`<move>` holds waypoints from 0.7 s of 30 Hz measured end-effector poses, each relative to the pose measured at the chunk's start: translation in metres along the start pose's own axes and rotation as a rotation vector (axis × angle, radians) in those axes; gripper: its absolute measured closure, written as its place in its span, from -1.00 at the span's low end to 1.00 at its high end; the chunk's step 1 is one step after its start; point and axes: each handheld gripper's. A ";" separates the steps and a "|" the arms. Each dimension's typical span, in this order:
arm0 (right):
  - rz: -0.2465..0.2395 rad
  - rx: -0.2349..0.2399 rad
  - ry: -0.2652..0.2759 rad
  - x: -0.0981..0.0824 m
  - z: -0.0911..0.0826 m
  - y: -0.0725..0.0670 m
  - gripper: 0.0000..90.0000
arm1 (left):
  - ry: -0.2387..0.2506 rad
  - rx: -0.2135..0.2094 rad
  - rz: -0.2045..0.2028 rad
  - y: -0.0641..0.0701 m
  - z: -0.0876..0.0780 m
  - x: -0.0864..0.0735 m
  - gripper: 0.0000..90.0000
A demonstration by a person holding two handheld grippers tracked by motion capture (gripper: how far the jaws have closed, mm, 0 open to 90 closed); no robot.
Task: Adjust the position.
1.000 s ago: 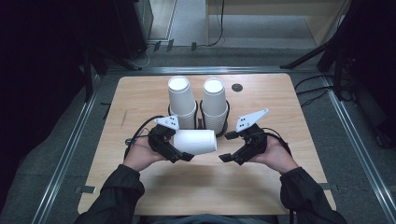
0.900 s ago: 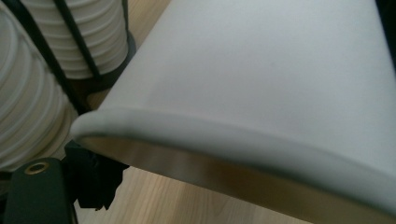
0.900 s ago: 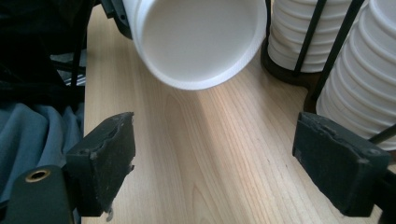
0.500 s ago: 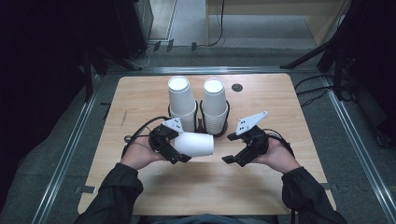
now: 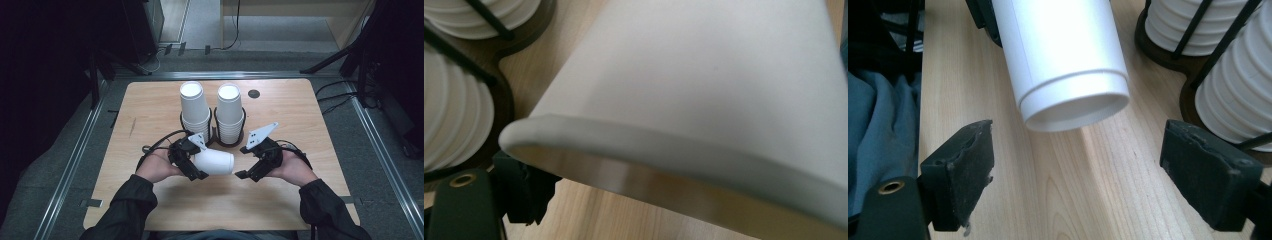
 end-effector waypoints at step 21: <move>-0.072 0.005 -0.131 0.018 0.040 -0.013 -0.68 | -0.038 -0.035 0.045 0.011 0.012 0.013 -0.76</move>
Point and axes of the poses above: each handheld gripper's, and its own axes: z roughly forward along the jaws, x roughly out of its top, y roughly to its right, and after that the axes turned 6 degrees about z, right-handed
